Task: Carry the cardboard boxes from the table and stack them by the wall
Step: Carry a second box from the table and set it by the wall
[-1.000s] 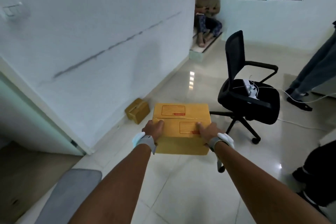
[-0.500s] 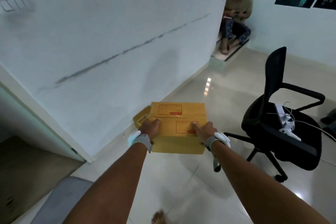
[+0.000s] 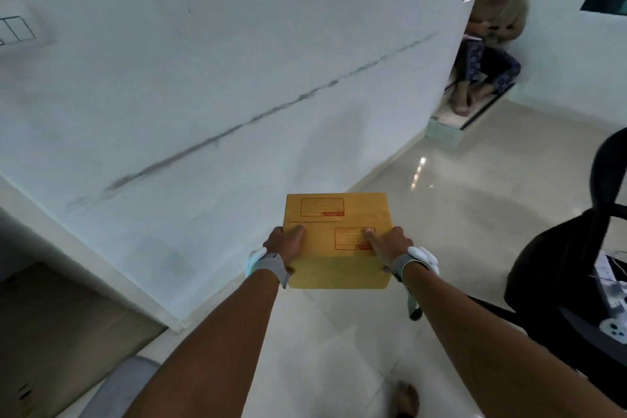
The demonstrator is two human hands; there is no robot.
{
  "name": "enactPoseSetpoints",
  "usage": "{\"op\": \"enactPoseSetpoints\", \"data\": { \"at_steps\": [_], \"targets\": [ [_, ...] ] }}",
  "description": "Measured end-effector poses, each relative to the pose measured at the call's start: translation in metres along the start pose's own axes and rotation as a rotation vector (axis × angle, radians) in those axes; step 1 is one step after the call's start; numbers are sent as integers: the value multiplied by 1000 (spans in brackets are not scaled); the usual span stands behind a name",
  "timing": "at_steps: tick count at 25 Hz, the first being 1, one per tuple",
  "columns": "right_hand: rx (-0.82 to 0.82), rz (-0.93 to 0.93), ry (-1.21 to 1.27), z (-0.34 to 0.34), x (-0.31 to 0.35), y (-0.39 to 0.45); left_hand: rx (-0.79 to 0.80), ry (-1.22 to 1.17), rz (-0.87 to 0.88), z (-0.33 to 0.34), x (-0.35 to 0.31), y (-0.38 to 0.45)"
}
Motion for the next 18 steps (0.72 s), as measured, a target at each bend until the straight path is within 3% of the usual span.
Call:
{"op": "enactPoseSetpoints", "data": {
  "at_steps": [13,18],
  "targets": [
    [239,-306,-243,-7,142,186,-293,-338,-231,12,-70,87],
    [343,-344,-278,38,182,228,-375,-356,-284,-2,-64,127]
  ]
}}
Point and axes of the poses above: each hand's wrist, its own y-axis towards the middle knuckle, its own z-axis out of the palm, x = y × z, the point moved 6 cm from there along y, towards the middle knuckle, and after that the axes turned 3 degrees about -y, right-handed, at the moved point
